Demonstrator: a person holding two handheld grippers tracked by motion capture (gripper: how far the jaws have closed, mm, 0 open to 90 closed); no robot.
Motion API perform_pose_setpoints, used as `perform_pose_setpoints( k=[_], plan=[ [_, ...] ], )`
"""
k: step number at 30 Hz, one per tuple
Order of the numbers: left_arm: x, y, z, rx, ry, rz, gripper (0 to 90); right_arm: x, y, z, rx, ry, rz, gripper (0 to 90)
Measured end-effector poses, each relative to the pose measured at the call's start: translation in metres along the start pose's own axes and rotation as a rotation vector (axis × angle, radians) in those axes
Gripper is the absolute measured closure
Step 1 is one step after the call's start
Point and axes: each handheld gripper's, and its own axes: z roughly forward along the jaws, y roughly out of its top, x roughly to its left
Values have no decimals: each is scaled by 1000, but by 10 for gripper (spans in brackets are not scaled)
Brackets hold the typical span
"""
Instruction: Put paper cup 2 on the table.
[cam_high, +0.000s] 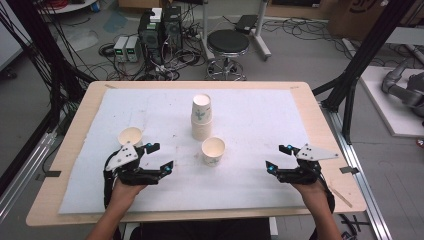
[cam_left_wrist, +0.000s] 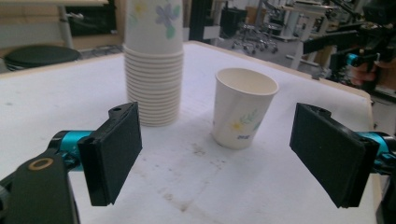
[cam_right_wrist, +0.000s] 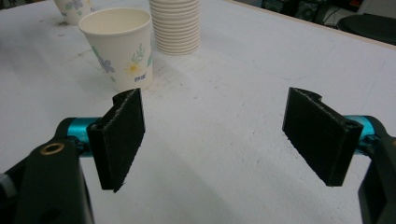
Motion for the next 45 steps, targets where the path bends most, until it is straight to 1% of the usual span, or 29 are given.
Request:
perform_pose_setpoints(
  k=[2,3,6,10,11,12,13,16,22,24,28,31,45],
  plan=[
    [1,1,-6,-20,25,7,160,3,-1,-2,-1,-19,9,217],
    [2,2,-9,-27,37,9,160,4,-1,-3,-5,-25,5,217],
    [3,2,-17,-46,56,19,160,4,-3,-4,-9,-33,9,217],
    [5,0,-23,-66,85,10,162,4,-3,-5,-11,-45,6,217],
    [5,0,-25,-68,93,13,162,4,-3,-5,-16,-50,2,217],
    [5,0,-26,-72,97,14,162,4,-2,-6,-19,-53,-3,217],
    [5,-1,-28,-75,99,7,162,4,-2,-6,-21,-57,-1,217],
    [3,-1,-32,-88,113,6,162,6,-1,-6,-35,-65,5,217],
    [0,-3,-35,-83,116,10,164,10,4,-5,-41,-54,4,217],
    [0,-3,-36,-86,122,12,166,10,4,-3,-40,-49,-4,217],
    [1,-3,-36,-84,123,9,166,10,5,-1,-39,-42,0,217],
    [1,-4,-35,-85,124,4,167,9,4,0,-34,-44,-2,217],
    [0,-5,-32,-76,113,11,177,8,2,-1,-29,-54,-1,217]
  ],
)
